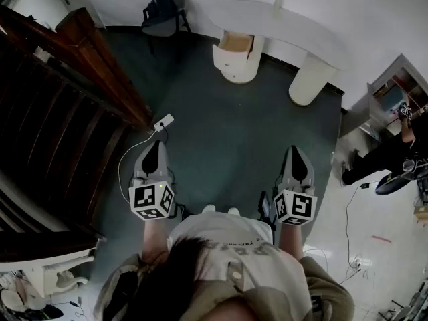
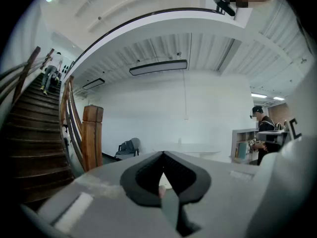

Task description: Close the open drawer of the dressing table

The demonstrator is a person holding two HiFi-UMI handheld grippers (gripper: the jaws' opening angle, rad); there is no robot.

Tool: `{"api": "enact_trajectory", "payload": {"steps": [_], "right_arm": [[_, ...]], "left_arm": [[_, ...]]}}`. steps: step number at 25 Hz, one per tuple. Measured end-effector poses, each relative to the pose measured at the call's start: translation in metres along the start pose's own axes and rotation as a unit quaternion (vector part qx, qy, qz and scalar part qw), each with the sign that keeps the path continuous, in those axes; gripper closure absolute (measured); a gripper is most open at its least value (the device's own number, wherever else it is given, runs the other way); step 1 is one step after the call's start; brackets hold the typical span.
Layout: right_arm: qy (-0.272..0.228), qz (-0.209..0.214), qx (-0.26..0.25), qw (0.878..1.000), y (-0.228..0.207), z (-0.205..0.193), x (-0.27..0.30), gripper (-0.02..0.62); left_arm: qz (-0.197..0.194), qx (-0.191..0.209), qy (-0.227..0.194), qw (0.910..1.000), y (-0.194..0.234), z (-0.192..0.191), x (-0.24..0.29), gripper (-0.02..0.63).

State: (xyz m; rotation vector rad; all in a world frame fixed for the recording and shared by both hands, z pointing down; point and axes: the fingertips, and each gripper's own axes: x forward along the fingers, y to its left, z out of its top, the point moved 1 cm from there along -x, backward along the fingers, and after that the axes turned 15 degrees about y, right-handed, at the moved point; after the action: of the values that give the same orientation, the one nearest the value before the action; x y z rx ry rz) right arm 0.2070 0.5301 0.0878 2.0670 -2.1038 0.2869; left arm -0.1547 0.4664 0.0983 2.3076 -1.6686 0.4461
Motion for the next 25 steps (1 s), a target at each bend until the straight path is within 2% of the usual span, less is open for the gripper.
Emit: {"api": "enact_trajectory", "payload": {"steps": [5,11,20,25], "right_arm": [[0.005,0.008,-0.006,1.000,0.005,0.002,0.005,0.595],[0.015,0.015,-0.005,1.000,0.000,0.001,0.005,0.595],[0.021,0.034,0.002,0.999,-0.019,-0.003,0.007,0.595],[0.000,0.064,0.012,0.998,-0.027,-0.002,0.017,0.592]], "left_arm": [[-0.019,0.014,-0.005,0.9997,-0.019,0.007,0.008,0.600],[-0.022,0.017,0.012,0.9995,-0.028,0.004,0.011,0.600],[-0.014,0.030,0.022,0.9992,-0.054,0.006,0.012,0.600],[0.012,0.018,0.020,0.9996,-0.067,0.002,0.017,0.600]]}}
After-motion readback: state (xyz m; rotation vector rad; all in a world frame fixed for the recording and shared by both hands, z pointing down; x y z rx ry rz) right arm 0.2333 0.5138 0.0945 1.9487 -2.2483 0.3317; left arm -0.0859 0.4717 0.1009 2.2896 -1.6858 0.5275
